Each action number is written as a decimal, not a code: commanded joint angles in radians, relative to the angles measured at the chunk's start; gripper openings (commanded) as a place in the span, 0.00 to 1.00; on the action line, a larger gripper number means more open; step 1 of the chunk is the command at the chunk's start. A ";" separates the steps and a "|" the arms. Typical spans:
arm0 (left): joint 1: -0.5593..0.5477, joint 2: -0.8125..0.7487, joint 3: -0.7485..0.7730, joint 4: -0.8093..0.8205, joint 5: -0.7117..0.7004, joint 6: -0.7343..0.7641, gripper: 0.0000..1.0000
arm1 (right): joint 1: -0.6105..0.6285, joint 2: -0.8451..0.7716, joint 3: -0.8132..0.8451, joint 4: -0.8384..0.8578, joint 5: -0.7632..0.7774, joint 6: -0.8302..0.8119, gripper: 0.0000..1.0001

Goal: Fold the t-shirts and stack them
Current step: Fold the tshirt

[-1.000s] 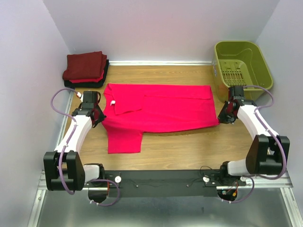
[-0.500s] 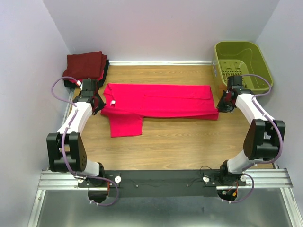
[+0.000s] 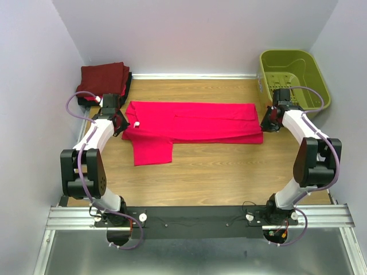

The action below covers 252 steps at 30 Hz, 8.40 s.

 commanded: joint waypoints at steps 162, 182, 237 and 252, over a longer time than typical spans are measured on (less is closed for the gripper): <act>-0.126 0.219 -0.035 0.190 -0.331 0.042 0.57 | 0.658 0.358 0.302 0.150 0.032 -0.440 0.91; -0.123 0.233 -0.076 0.178 -0.369 0.050 0.57 | 0.672 0.498 0.421 0.161 0.210 -0.497 0.91; -0.607 0.229 0.117 0.195 -0.160 0.059 0.70 | 0.555 0.280 0.176 0.257 -0.123 -0.532 0.34; -0.618 0.312 0.080 0.215 -0.134 0.058 0.70 | 0.555 0.306 0.210 0.256 -0.083 -0.558 0.07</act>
